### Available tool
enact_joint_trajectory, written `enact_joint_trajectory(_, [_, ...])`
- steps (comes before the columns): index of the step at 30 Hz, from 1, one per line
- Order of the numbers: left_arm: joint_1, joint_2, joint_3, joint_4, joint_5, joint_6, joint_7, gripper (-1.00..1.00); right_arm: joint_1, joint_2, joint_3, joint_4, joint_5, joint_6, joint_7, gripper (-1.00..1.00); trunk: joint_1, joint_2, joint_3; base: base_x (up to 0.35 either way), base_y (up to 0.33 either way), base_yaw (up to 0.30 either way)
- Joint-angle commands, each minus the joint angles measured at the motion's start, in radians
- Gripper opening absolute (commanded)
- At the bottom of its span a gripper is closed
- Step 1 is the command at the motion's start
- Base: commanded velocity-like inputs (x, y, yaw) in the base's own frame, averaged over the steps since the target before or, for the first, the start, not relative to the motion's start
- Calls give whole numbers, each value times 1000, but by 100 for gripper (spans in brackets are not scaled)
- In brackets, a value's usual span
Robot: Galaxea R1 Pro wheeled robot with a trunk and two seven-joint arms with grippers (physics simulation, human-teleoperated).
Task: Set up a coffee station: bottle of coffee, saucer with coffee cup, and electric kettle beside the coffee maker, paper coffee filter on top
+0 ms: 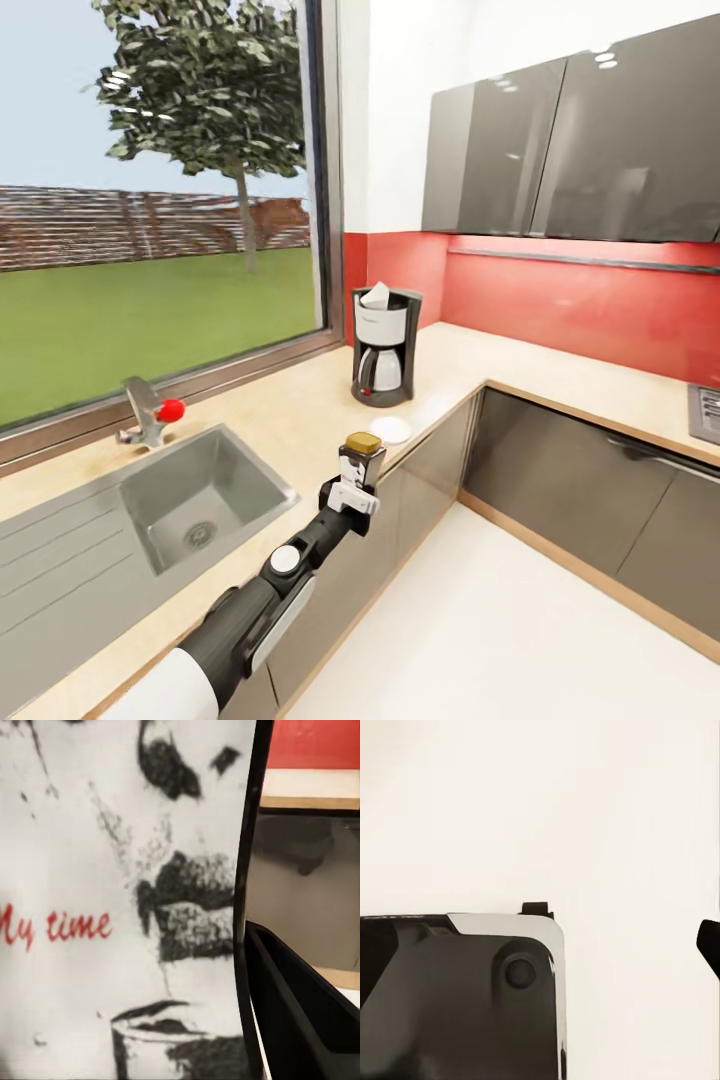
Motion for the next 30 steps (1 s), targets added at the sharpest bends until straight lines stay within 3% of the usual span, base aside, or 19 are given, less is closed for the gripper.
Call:
enact_joint_trajectory(1, [-1,0,-1,1,9,-3,-4,-100,-1,0,1,1,-8,-3,5,100,1,-2,-2,305,-162,0])
enact_joint_trajectory(11, [-1,2,-1,1,10,-3,-4,-100,-1,2,0,0,-9,-3,5,100,1,-2,-2,328,-49,1])
enact_joint_trajectory(18, [-1,2,-1,1,9,-3,-4,-100,-1,3,0,0,-9,-2,5,100,1,-2,-2,326,-1,145])
enact_joint_trajectory(30, [14,2,1,-1,8,-25,-2,-100,-1,3,-1,0,-9,-2,5,100,1,-2,-2,63,-58,7])
